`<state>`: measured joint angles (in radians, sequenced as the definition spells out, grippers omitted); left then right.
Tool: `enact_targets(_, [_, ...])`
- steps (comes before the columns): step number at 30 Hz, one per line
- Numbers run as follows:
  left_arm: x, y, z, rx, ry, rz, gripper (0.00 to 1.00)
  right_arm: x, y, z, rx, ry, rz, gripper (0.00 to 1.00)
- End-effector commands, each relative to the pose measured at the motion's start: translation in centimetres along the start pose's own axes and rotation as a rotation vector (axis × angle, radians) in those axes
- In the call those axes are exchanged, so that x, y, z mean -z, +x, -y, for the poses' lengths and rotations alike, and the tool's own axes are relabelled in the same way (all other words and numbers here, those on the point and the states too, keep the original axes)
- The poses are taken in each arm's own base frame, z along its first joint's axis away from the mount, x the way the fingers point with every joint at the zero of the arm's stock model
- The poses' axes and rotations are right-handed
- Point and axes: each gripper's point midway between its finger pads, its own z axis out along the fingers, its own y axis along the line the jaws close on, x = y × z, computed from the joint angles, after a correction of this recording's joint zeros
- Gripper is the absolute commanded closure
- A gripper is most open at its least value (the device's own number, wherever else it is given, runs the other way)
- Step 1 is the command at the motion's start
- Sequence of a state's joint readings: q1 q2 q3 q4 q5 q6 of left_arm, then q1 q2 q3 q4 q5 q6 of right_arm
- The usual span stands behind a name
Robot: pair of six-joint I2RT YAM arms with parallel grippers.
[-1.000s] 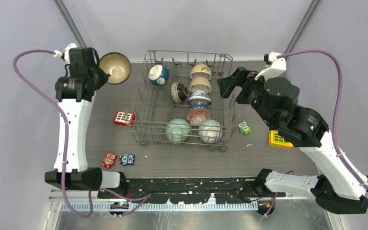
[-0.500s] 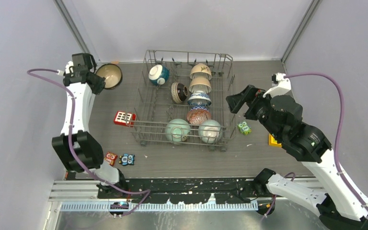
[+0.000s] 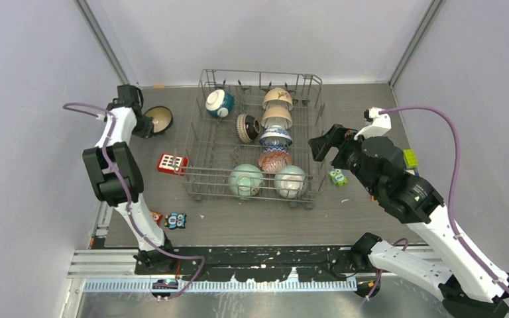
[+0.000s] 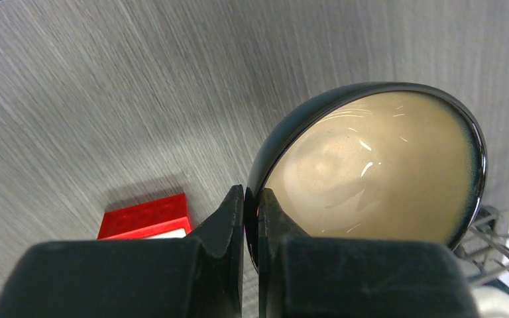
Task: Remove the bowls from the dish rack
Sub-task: Place the bowl at the center of the board.
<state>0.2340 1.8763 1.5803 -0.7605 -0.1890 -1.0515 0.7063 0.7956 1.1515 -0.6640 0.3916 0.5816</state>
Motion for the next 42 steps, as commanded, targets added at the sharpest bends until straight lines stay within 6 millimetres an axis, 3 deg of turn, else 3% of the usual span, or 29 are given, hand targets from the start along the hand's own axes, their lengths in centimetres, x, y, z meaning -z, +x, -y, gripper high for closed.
enact_targets(1, [-0.2, -3.0, 3.3, 0.128, 0.086, 0.095, 1.0, -0.3, -1.8, -0.3, -0.027, -0.01, 0.095, 0.0])
enact_targets(11, [-3.6, -4.0, 4.4, 0.086, 0.04, 0.139, 1.0, -2.0, -0.9, 0.2, 0.014, 0.034, 0.082, 0.0])
enact_targets(23, [-4.6, -4.2, 5.6, -0.015, 0.034, 0.17, 1.0, -2.8, -0.6, 0.3, 0.063, 0.048, 0.069, 0.0])
enact_targets(29, [-4.9, -3.7, 5.9, -0.061, 0.031, 0.153, 0.83, -2.5, -0.6, 0.6, 0.073, 0.051, 0.069, 0.0])
enact_targets(35, [-5.1, -3.2, 5.7, -0.075, 0.03, 0.135, 0.75, -2.1, -0.6, 0.8, 0.073, 0.053, 0.073, 0.0])
enact_targets(42, [-3.9, -3.3, 6.0, -0.091, 0.056, 0.133, 0.59, -1.7, -0.8, 0.7, 0.072, 0.044, 0.077, 0.0])
